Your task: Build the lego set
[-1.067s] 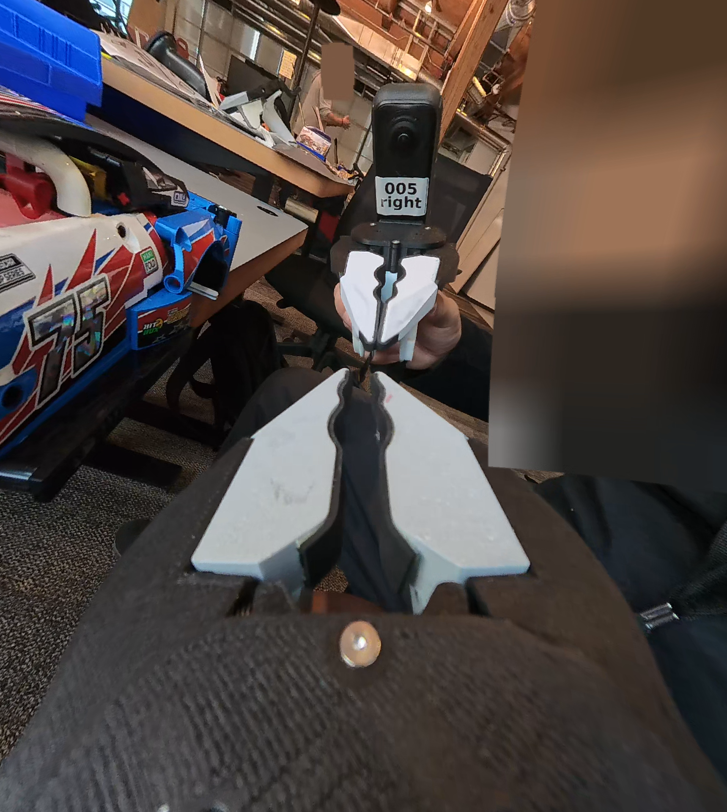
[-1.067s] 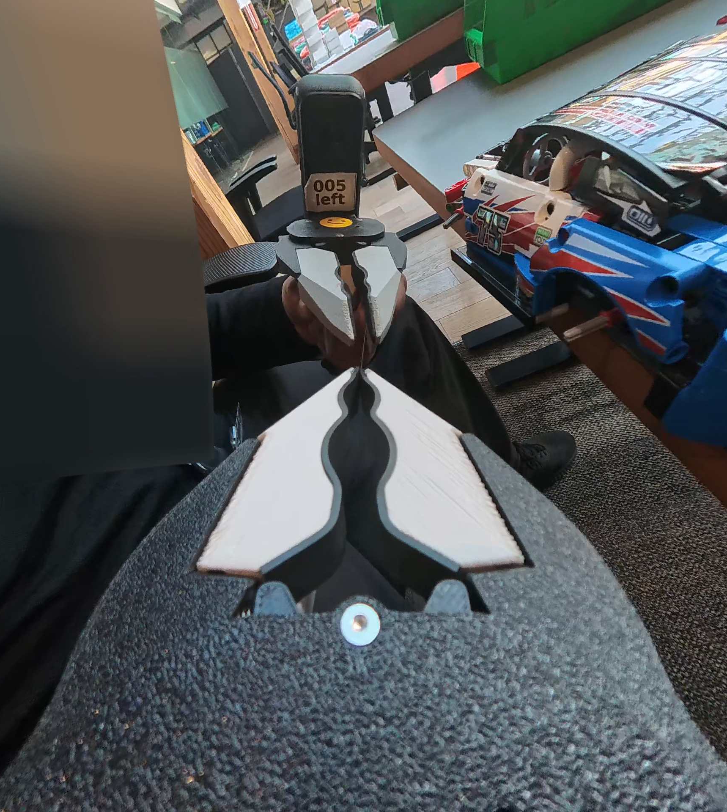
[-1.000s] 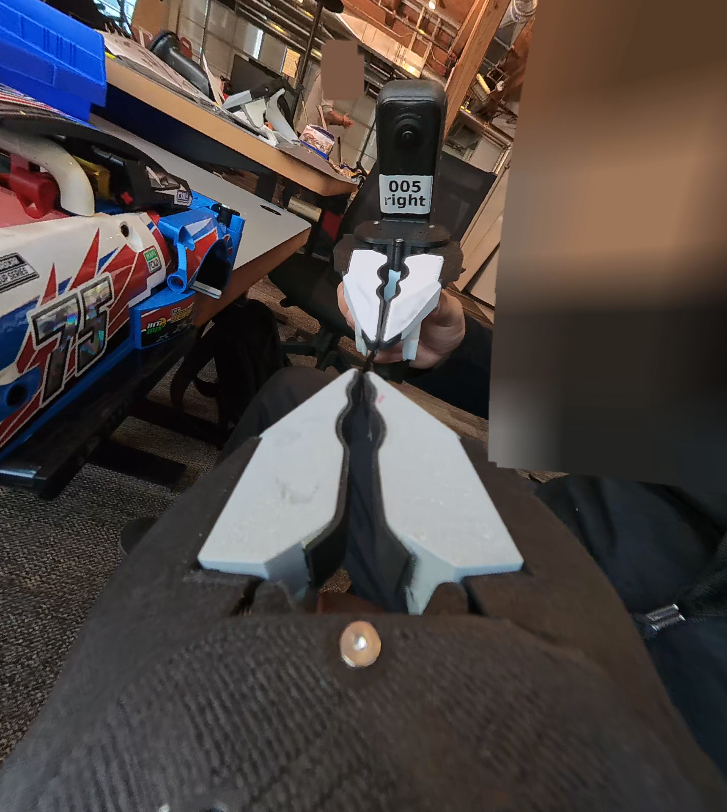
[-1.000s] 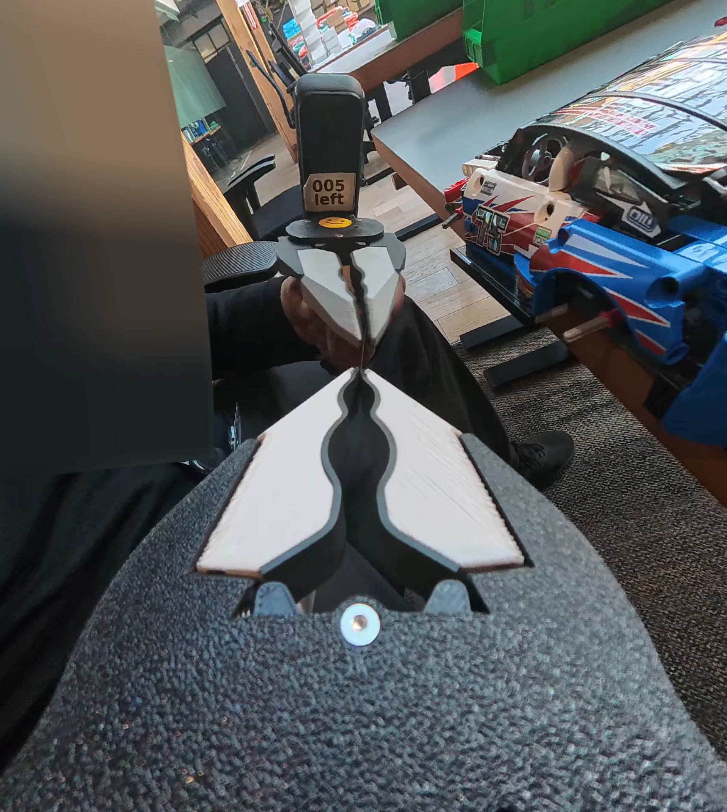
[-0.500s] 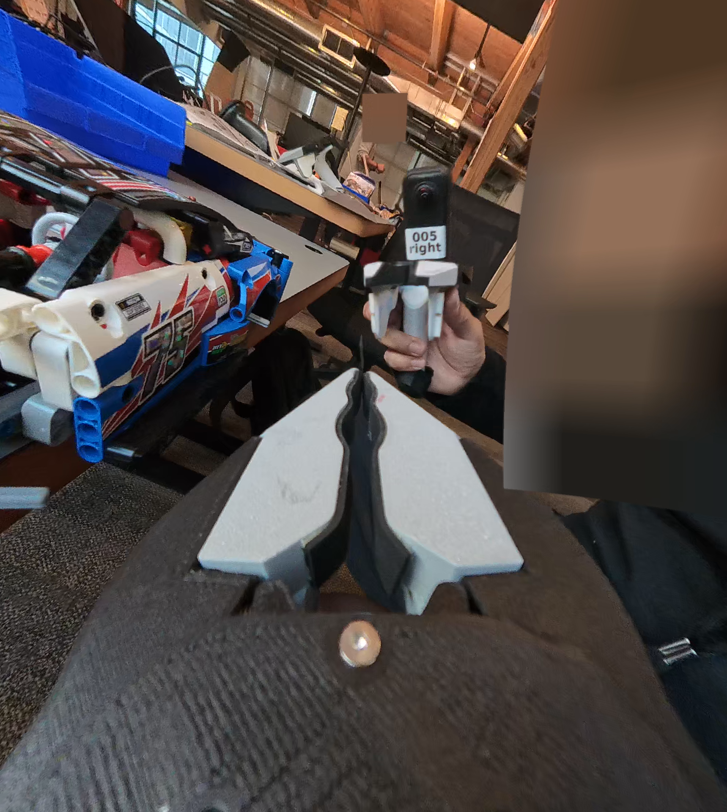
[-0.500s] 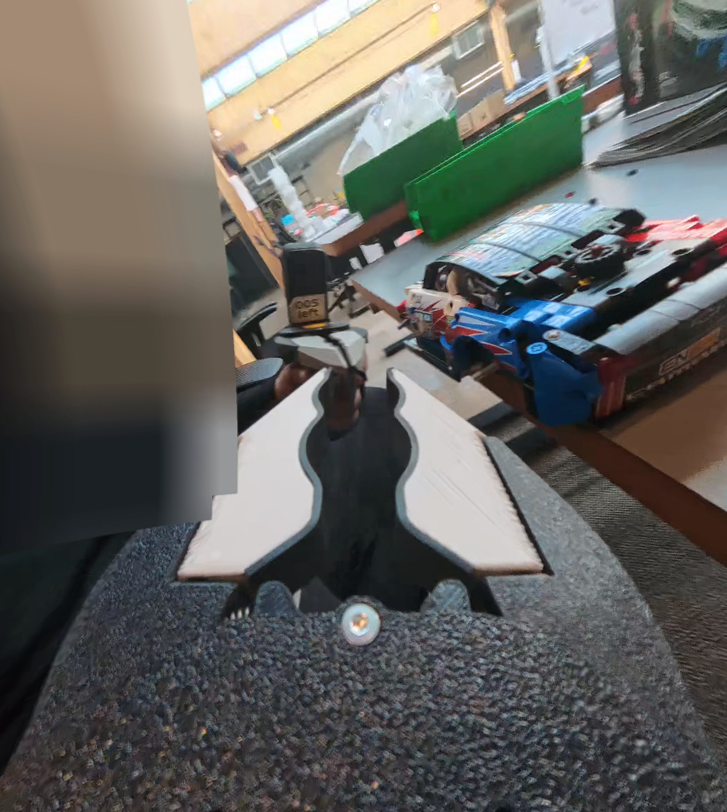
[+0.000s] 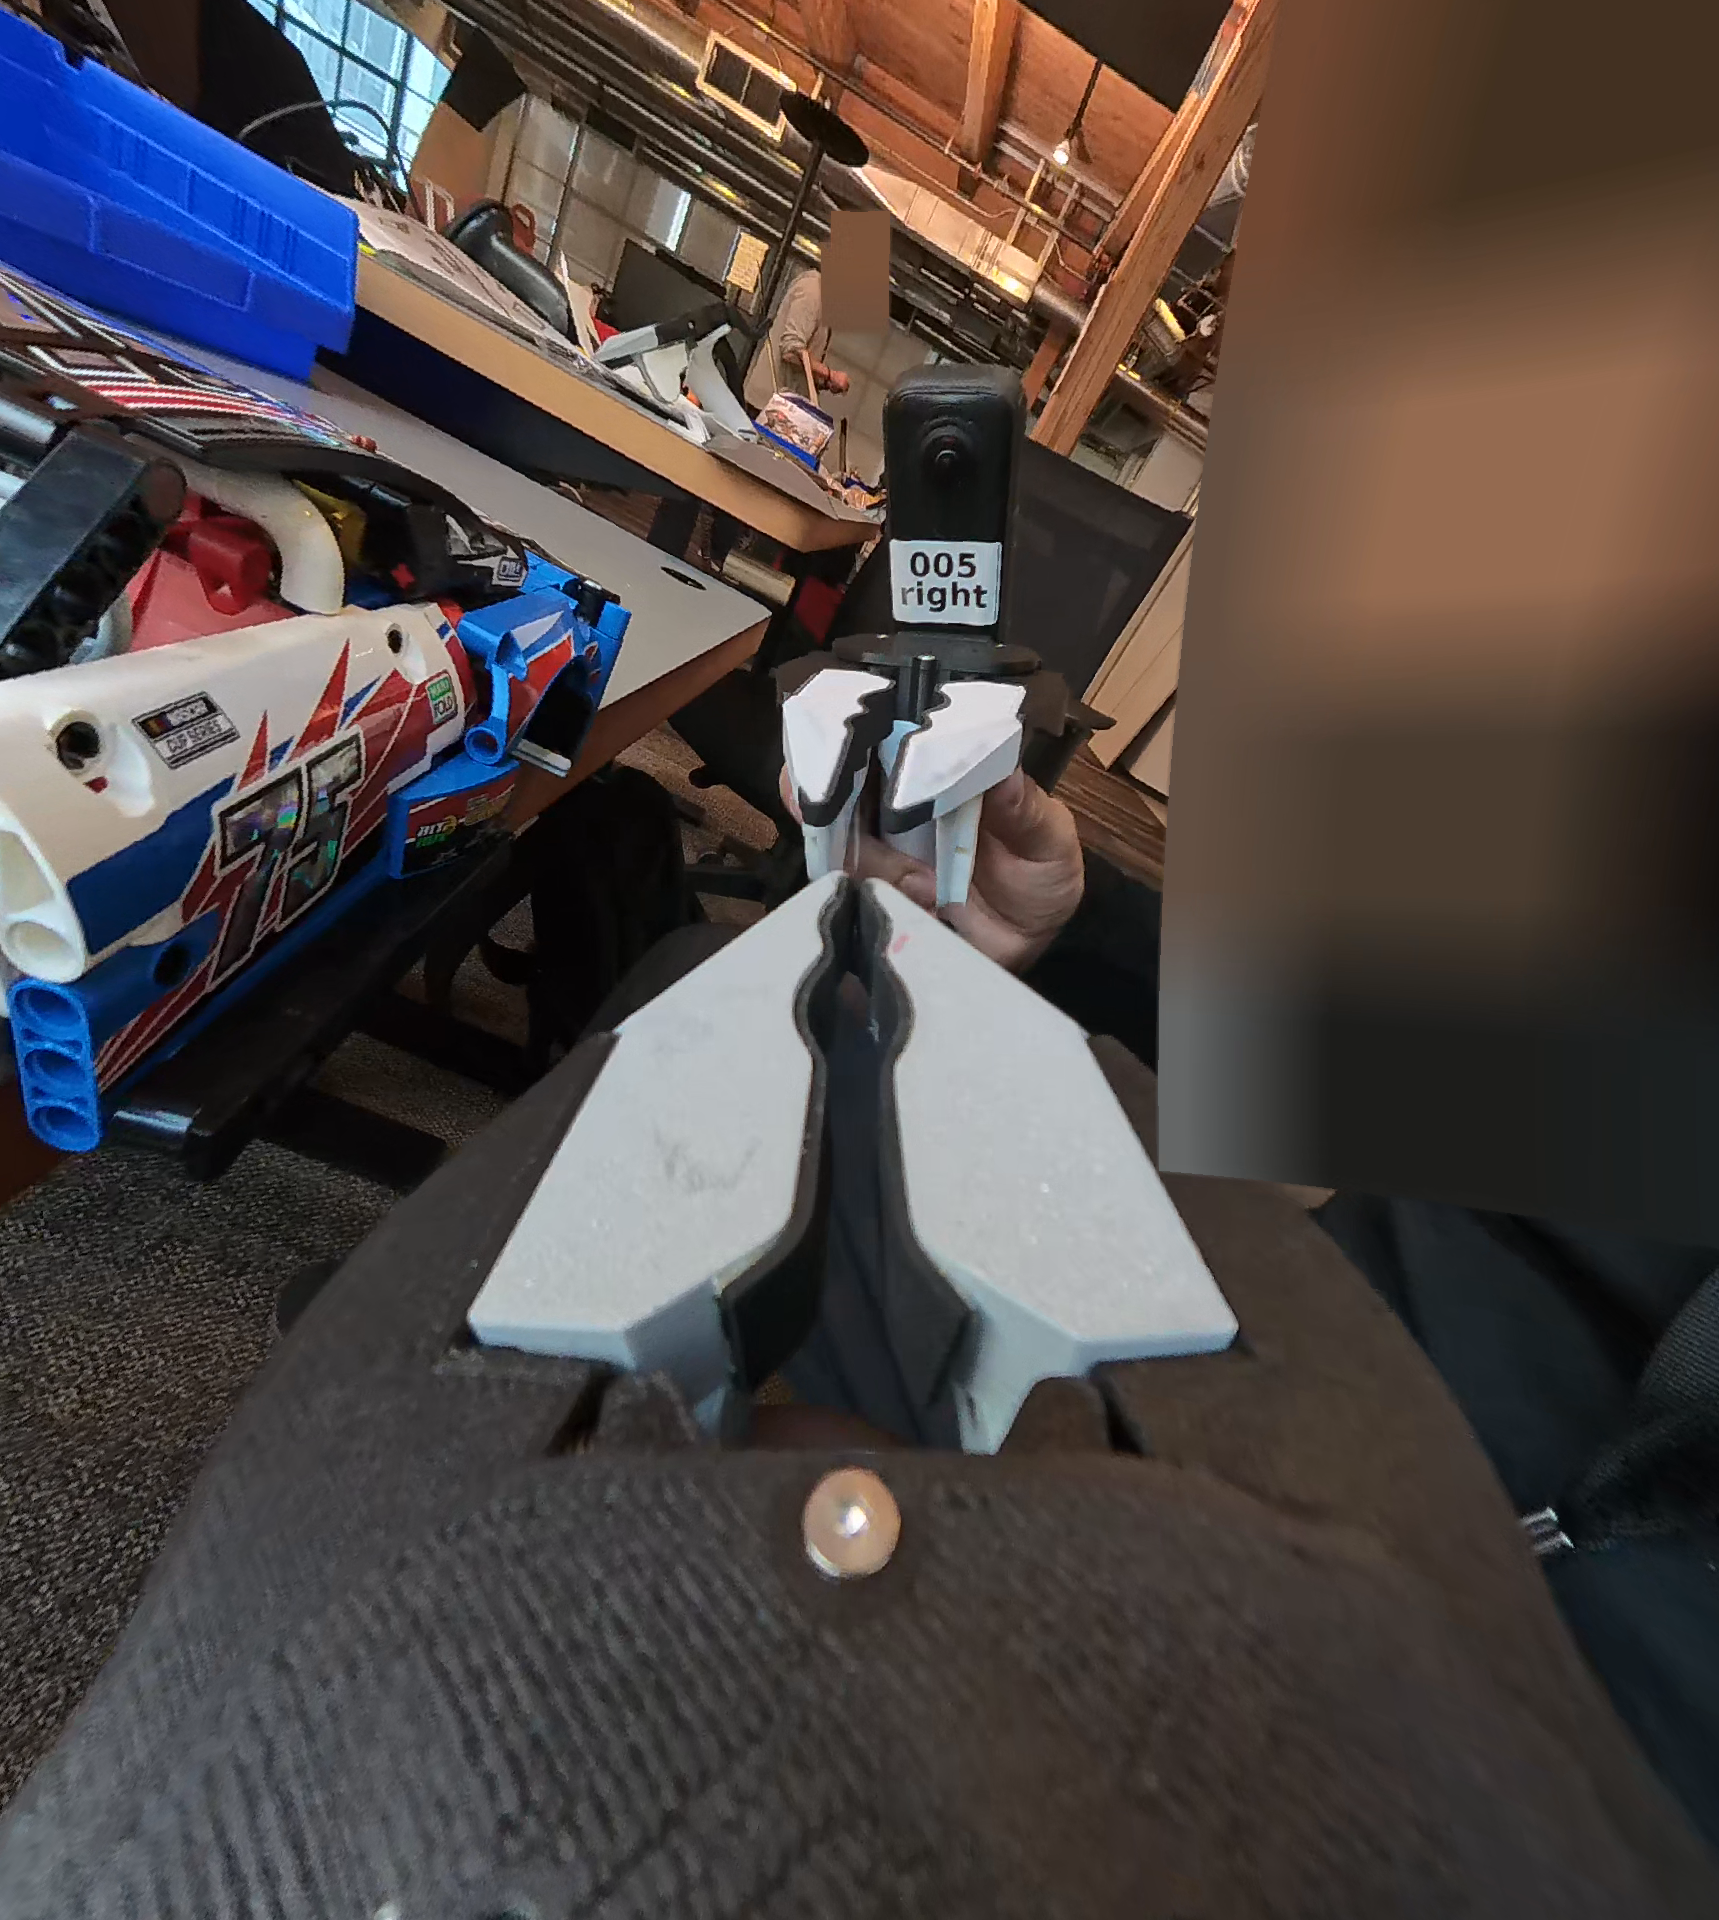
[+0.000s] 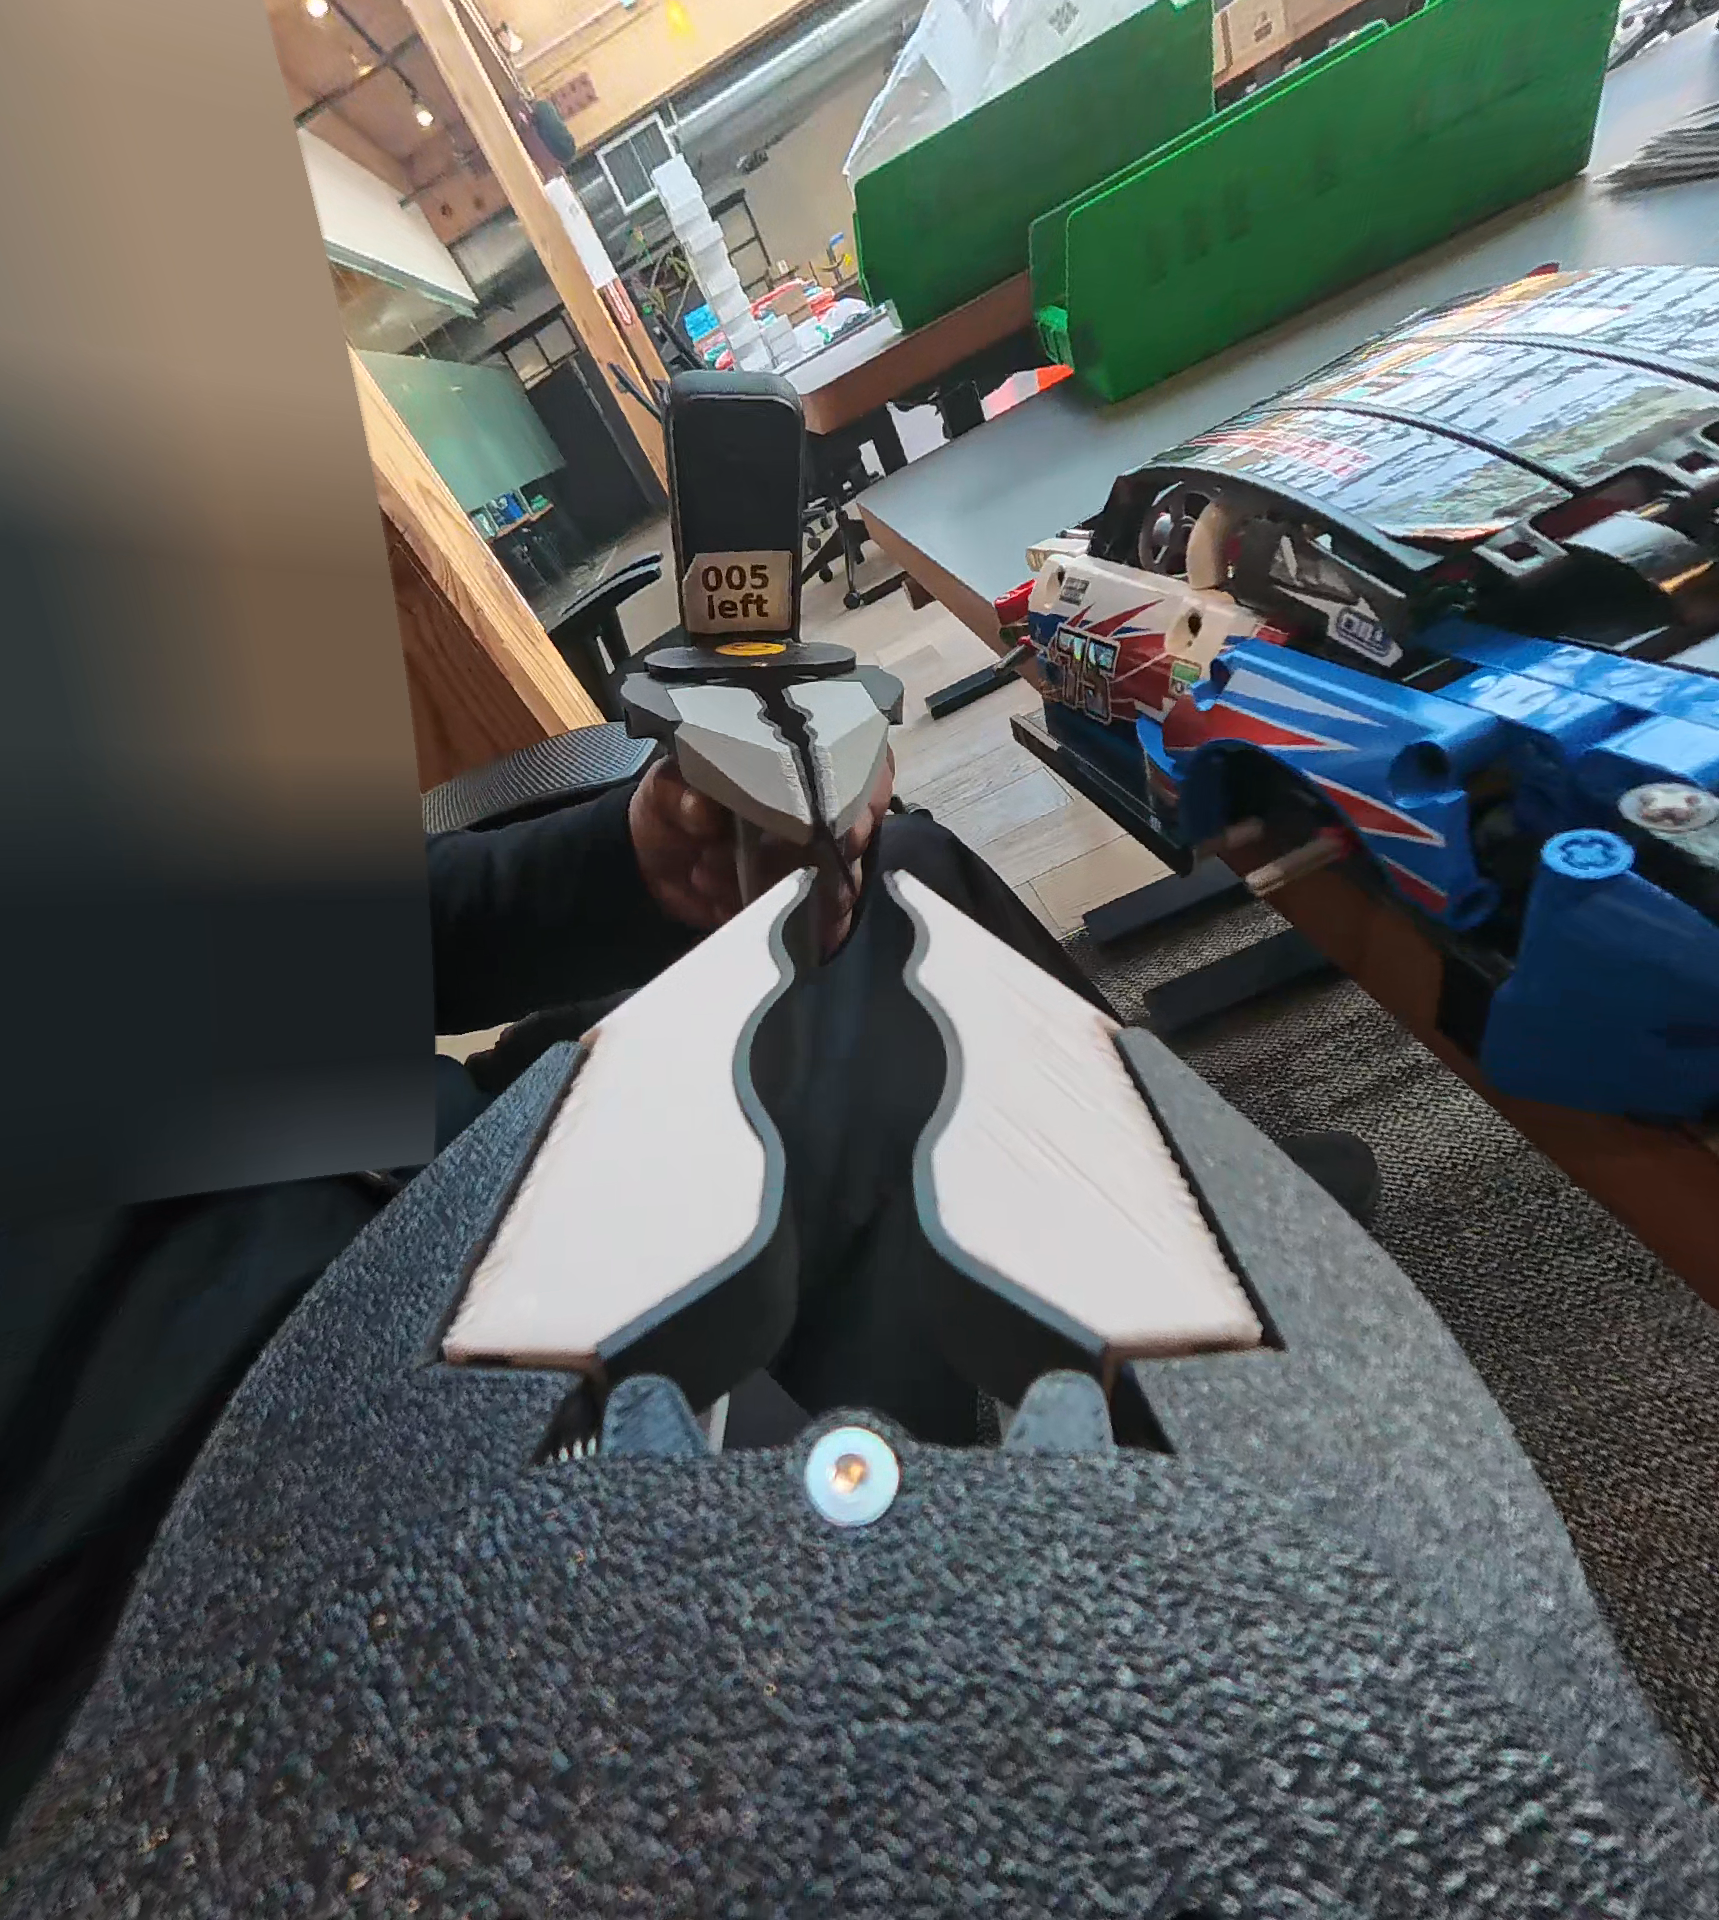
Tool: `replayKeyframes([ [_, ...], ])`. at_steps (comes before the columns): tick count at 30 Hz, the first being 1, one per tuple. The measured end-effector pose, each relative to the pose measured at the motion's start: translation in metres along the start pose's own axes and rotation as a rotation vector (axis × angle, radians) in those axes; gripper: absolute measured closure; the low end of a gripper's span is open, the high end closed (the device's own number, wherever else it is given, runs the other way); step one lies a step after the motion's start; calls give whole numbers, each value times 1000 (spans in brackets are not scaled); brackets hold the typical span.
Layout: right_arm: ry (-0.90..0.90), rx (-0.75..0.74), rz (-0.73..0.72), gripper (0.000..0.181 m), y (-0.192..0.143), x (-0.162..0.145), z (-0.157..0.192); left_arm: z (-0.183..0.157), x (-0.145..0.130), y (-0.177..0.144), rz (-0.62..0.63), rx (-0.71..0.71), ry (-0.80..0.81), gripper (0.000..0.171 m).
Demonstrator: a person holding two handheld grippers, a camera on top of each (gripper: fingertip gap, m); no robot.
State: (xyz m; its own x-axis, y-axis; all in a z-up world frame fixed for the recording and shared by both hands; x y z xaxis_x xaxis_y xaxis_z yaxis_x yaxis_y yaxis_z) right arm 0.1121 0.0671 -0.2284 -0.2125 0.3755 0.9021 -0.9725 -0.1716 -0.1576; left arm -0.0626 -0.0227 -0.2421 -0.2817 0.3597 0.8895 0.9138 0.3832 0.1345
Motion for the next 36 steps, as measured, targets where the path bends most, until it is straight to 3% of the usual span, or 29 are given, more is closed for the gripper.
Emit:
replayKeyframes([
  [20, -37, -54, -36, 181, 7, 2, 0, 4, -4, -2, -37, 43, -1, 171],
  [22, -66, -64, -40, 181, 10, 1, 4, 3, -4, -3, -53, 28, -6, 143],
  [23, -85, -74, -42, 181, 11, 0, 6, 3, -4, -3, -72, 42, -20, 142],
  [26, -98, -80, -45, 181, 10, -1, 9, 1, -10, -5, -48, 81, 16, 163],
  [30, -106, -28, -55, 181, 12, -8, 20, -2, -11, -11, -51, 98, 39, 171],
  [32, -80, 2, -122, 181, 7, -4, 21, 4, -12, -21, -61, 192, 55, 134],
  [34, -7, 18, -214, 181, -9, 6, 11, 4, -11, -43, -118, 159, 43, 141],
  [36, 17, -15, -195, 181, -17, 8, 0, -3, -10, -56, -150, 67, 53, 113],
])
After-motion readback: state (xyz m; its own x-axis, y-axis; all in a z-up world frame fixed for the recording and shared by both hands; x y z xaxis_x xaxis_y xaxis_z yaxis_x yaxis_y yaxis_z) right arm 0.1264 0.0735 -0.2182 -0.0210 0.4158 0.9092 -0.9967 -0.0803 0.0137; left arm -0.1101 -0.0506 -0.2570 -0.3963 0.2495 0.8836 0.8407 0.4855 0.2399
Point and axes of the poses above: each gripper's, where its closed fingertips meet, y out along the fingers, x out of its top, z = x × y across the jaws, the point moved 9 cm from there along -y, back along the fingers, and after that the axes turned 10 degrees about -x, right-handed, at the moved point
